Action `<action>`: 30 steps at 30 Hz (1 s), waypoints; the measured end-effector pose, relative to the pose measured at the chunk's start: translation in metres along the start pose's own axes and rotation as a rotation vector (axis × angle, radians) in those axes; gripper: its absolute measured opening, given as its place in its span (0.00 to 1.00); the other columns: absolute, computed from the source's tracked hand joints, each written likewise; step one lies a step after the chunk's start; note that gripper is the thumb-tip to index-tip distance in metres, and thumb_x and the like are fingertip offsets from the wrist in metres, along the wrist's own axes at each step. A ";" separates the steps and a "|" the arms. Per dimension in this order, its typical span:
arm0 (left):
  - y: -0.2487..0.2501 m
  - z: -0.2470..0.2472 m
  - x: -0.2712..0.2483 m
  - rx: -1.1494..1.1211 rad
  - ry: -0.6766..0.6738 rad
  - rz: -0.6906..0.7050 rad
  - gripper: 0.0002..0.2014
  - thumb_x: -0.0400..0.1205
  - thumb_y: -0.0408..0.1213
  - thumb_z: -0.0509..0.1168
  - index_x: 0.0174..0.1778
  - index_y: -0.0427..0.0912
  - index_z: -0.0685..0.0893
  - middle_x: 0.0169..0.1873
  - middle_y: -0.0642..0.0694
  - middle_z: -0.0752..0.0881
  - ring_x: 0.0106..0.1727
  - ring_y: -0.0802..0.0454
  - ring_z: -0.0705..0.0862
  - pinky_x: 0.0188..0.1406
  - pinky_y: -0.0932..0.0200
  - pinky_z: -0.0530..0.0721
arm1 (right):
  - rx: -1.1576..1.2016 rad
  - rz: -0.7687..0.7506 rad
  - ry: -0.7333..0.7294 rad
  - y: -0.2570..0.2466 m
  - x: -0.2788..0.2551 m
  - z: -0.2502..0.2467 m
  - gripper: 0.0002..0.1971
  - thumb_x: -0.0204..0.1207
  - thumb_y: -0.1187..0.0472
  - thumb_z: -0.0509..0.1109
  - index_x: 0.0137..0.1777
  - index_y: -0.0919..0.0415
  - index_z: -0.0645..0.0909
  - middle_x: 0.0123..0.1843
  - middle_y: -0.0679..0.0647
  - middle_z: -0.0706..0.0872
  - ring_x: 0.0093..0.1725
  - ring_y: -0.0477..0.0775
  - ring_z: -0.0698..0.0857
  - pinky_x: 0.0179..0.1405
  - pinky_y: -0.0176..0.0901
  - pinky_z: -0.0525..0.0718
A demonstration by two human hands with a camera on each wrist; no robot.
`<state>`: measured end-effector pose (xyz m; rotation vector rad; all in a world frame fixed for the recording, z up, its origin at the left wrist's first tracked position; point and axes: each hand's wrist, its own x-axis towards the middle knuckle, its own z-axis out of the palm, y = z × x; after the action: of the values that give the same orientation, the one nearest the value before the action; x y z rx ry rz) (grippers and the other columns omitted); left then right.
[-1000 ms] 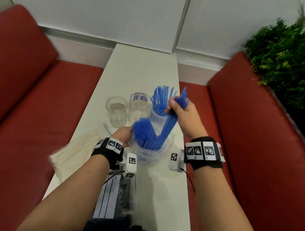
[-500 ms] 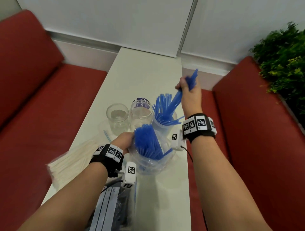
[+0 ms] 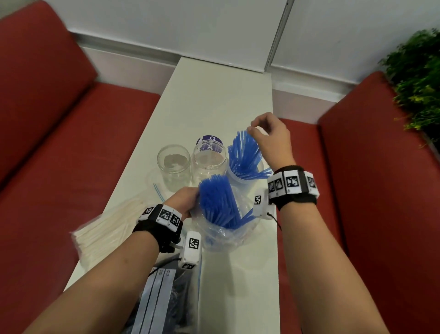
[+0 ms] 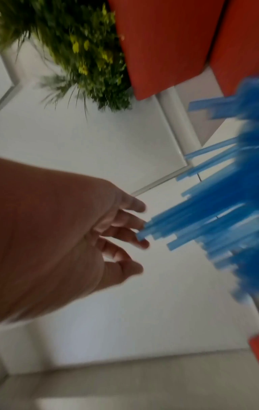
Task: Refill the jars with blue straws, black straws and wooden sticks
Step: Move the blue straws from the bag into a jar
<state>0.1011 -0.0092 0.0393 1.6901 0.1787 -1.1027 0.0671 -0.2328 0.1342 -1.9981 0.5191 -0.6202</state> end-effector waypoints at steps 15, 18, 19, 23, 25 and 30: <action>-0.012 -0.007 -0.009 -0.009 -0.039 0.023 0.14 0.88 0.32 0.63 0.65 0.27 0.85 0.60 0.27 0.88 0.65 0.28 0.86 0.68 0.36 0.83 | -0.578 0.227 -0.301 0.013 -0.034 0.002 0.35 0.83 0.27 0.44 0.89 0.35 0.45 0.92 0.53 0.42 0.88 0.67 0.34 0.82 0.72 0.32; -0.016 -0.006 -0.011 -0.031 -0.038 0.015 0.14 0.88 0.32 0.63 0.65 0.28 0.85 0.58 0.28 0.89 0.59 0.31 0.88 0.57 0.41 0.87 | -0.565 0.355 -0.544 0.011 -0.051 0.008 0.35 0.86 0.32 0.46 0.90 0.40 0.44 0.92 0.56 0.44 0.89 0.68 0.36 0.84 0.73 0.35; -0.016 -0.005 -0.012 -0.032 -0.040 0.016 0.14 0.88 0.32 0.62 0.65 0.28 0.85 0.57 0.28 0.89 0.56 0.32 0.88 0.52 0.44 0.88 | -0.517 0.341 -0.536 0.008 -0.051 0.006 0.35 0.86 0.32 0.47 0.90 0.41 0.45 0.92 0.55 0.45 0.89 0.68 0.36 0.84 0.73 0.34; -0.017 -0.005 -0.012 -0.038 -0.048 0.000 0.14 0.89 0.32 0.62 0.64 0.28 0.85 0.58 0.28 0.89 0.57 0.32 0.88 0.56 0.42 0.86 | -0.281 0.088 -0.143 -0.007 -0.041 -0.025 0.28 0.88 0.37 0.53 0.86 0.40 0.62 0.88 0.49 0.63 0.90 0.59 0.49 0.85 0.66 0.41; -0.015 -0.004 -0.014 -0.074 -0.053 -0.007 0.14 0.89 0.32 0.61 0.66 0.28 0.84 0.60 0.28 0.89 0.57 0.33 0.88 0.52 0.44 0.87 | -0.129 -0.002 0.033 -0.005 -0.046 -0.046 0.20 0.85 0.51 0.59 0.76 0.44 0.76 0.75 0.46 0.81 0.79 0.47 0.74 0.83 0.53 0.67; -0.014 -0.005 -0.014 -0.135 -0.051 -0.022 0.14 0.90 0.32 0.60 0.66 0.28 0.83 0.59 0.29 0.88 0.57 0.33 0.88 0.49 0.47 0.86 | -0.129 0.295 -0.080 0.047 -0.104 -0.065 0.31 0.73 0.79 0.55 0.69 0.50 0.79 0.64 0.56 0.87 0.65 0.56 0.86 0.56 0.40 0.83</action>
<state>0.0886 0.0062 0.0400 1.5422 0.2344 -1.1236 -0.0594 -0.2368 0.0981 -2.0054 0.8039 -0.3299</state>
